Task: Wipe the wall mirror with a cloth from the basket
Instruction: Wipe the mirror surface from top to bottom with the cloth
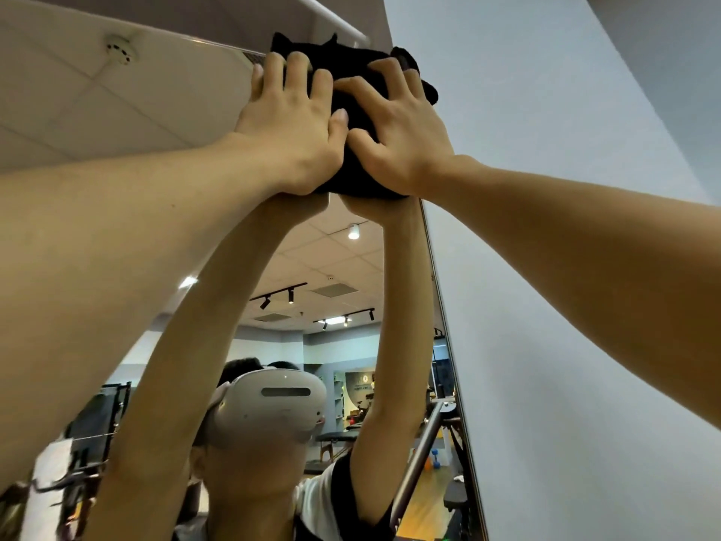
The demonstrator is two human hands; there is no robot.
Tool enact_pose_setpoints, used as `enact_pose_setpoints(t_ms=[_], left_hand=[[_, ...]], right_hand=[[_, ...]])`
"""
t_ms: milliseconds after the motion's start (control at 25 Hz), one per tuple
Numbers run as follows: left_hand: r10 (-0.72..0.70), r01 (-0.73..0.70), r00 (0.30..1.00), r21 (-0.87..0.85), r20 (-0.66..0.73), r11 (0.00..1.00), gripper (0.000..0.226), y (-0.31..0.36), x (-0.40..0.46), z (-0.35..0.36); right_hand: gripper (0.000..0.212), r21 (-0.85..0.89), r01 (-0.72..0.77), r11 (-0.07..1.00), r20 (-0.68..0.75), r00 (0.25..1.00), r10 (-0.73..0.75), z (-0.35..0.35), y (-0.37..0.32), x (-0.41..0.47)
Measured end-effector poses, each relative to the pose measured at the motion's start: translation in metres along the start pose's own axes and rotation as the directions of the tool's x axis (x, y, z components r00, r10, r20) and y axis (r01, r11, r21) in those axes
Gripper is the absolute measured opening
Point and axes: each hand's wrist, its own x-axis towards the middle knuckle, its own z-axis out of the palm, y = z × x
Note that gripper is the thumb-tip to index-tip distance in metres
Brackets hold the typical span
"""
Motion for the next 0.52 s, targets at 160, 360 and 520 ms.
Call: enact_pose_setpoints(t_ms=[160, 360, 520], left_hand=[[0.031, -0.031, 1.000, 0.010, -0.004, 0.999, 0.050, 0.009, -0.023, -0.002], [0.109, -0.111, 0.993, 0.042, 0.035, 0.993, 0.053, 0.011, -0.058, -0.007], [0.084, -0.091, 0.992, 0.066, 0.091, 0.994, 0.058, 0.015, -0.067, -0.014]], right_hand=[[0.060, 0.000, -0.012, 1.000, 0.001, 1.000, 0.012, -0.006, -0.008, -0.026], [0.062, 0.039, -0.066, 0.997, -0.019, 0.998, 0.067, -0.010, -0.029, -0.064], [0.062, 0.047, -0.076, 0.996, -0.034, 0.996, 0.078, -0.010, -0.037, -0.064]])
